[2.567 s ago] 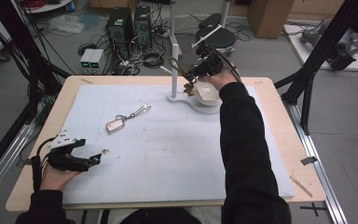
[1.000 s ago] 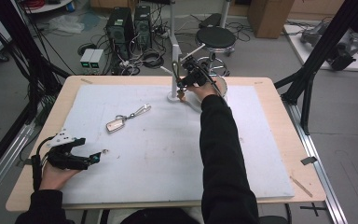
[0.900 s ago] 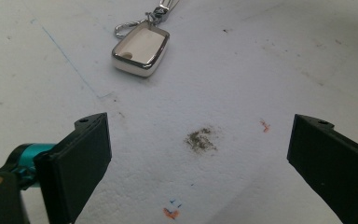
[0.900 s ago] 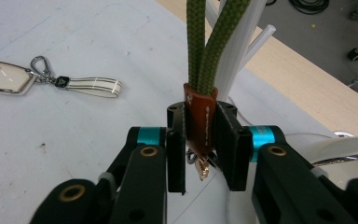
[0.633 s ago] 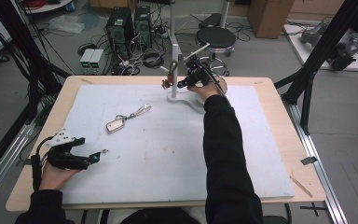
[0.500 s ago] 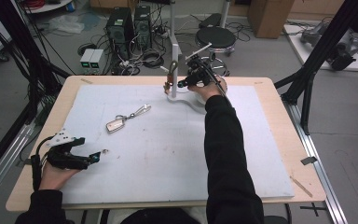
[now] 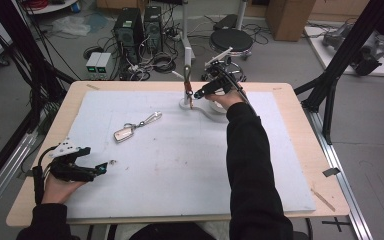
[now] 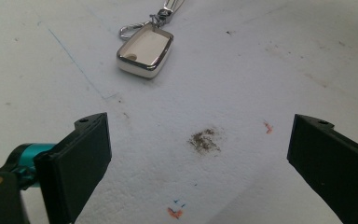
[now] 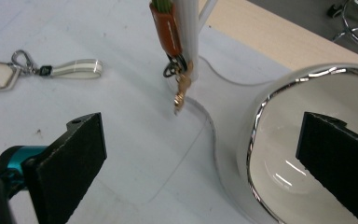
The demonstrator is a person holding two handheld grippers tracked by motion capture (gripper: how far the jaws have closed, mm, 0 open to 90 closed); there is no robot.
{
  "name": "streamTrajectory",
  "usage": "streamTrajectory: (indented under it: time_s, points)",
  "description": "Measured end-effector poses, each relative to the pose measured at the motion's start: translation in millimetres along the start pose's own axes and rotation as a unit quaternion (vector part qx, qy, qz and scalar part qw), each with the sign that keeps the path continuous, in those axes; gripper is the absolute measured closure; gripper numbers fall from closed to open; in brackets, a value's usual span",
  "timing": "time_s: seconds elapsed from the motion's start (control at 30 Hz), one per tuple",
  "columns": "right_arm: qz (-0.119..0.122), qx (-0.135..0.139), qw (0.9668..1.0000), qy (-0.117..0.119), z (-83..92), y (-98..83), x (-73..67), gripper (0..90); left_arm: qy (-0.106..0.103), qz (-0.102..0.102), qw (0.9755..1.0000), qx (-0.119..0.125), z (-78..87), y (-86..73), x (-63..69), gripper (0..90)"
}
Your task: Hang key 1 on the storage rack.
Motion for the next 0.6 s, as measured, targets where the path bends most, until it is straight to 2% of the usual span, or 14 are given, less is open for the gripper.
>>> streamTrajectory:
  time_s: [0.07,0.2,0.33,0.43,0.53,0.6]
  points:
    - [0.006,-0.003,1.0000,-0.003,3.9,-2.2,-1.6,0.7,0.001,0.000,1.0000,0.001,0.2,0.2,0.0,6.7]
    - [0.005,0.014,0.9999,-0.001,12.3,-9.4,-1.8,0.7,-0.001,-0.001,1.0000,-0.001,0.0,-0.2,0.5,6.7]
    - [0.022,0.001,0.9997,-0.015,20.9,-17.3,-2.2,0.7,0.000,-0.002,1.0000,-0.003,-0.5,-0.5,0.7,6.7]
    - [0.019,0.022,0.9995,-0.008,30.0,-19.8,-3.9,0.8,0.001,-0.002,1.0000,-0.002,-0.3,-0.4,0.7,6.7]
    - [0.023,0.013,0.9994,-0.022,35.3,-30.1,-2.9,0.8,0.000,-0.003,1.0000,-0.003,0.0,-0.3,1.1,6.7]
    - [0.020,0.021,0.9994,-0.021,39.9,-35.8,-2.5,0.8,-0.001,-0.003,1.0000,-0.002,0.1,-0.1,1.4,6.7]
Point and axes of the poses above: each handheld gripper's, and its own axes: z roughly backward along the jaws, y roughly out of its top, x roughly to its right, the point moved 7 cm from there along -z, roughly forward along the jaws, and after that the axes turned 11 degrees about x, right-handed, at the moved point
